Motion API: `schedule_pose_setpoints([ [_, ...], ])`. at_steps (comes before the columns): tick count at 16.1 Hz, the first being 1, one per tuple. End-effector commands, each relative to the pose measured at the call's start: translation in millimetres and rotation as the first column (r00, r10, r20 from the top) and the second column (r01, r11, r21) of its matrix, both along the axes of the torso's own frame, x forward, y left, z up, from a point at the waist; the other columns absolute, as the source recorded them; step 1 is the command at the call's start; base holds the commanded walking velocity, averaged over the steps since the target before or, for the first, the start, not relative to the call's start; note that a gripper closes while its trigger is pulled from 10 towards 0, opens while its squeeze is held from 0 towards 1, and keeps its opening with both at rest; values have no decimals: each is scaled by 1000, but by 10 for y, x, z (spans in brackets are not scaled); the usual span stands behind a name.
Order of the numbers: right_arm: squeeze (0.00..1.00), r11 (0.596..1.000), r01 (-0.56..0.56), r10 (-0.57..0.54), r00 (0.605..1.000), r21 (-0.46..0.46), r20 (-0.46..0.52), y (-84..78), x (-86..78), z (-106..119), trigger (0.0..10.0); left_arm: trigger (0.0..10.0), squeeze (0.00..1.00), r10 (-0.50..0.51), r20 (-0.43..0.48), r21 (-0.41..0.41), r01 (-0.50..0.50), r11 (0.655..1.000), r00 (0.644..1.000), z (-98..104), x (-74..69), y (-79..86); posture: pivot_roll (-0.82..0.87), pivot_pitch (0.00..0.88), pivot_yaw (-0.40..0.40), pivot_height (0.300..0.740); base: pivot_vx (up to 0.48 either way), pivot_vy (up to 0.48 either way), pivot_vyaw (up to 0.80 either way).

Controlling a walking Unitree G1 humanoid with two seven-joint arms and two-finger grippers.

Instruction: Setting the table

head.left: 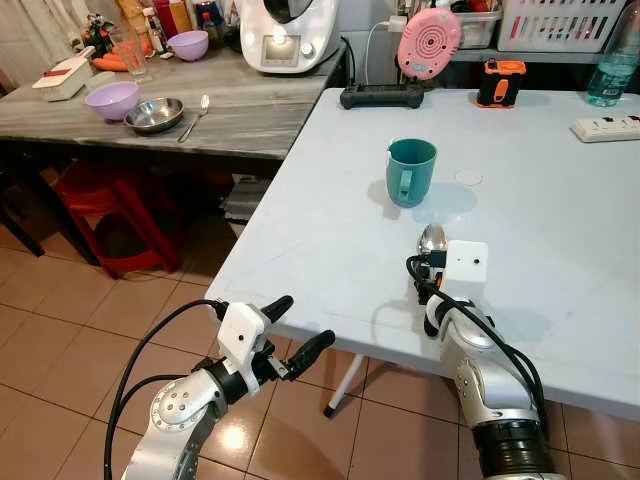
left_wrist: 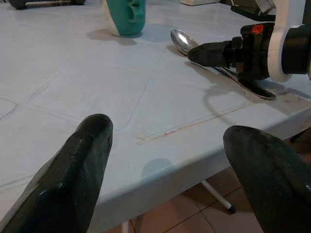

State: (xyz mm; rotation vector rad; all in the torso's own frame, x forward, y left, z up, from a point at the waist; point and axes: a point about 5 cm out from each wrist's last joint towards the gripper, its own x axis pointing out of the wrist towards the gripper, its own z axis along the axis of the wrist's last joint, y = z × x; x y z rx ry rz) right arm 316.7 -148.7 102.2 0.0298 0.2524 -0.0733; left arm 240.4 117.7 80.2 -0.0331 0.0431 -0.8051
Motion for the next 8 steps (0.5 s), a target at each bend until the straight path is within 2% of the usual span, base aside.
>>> schedule_pose_setpoints([
  [1,0,1000,-17,17,998,-4,-56,29,-4,-88,0,10000,0,-11,5,13,11,1000,1000,21,-16,27,-66,86,106,740,0,0,0],
  [8,0,998,-55,50,990,-34,-133,-58,-59,-230,0,10000,0,-91,-2,-29,91,995,996,48,-42,-32,-71,79,109,740,0,0,0],
])
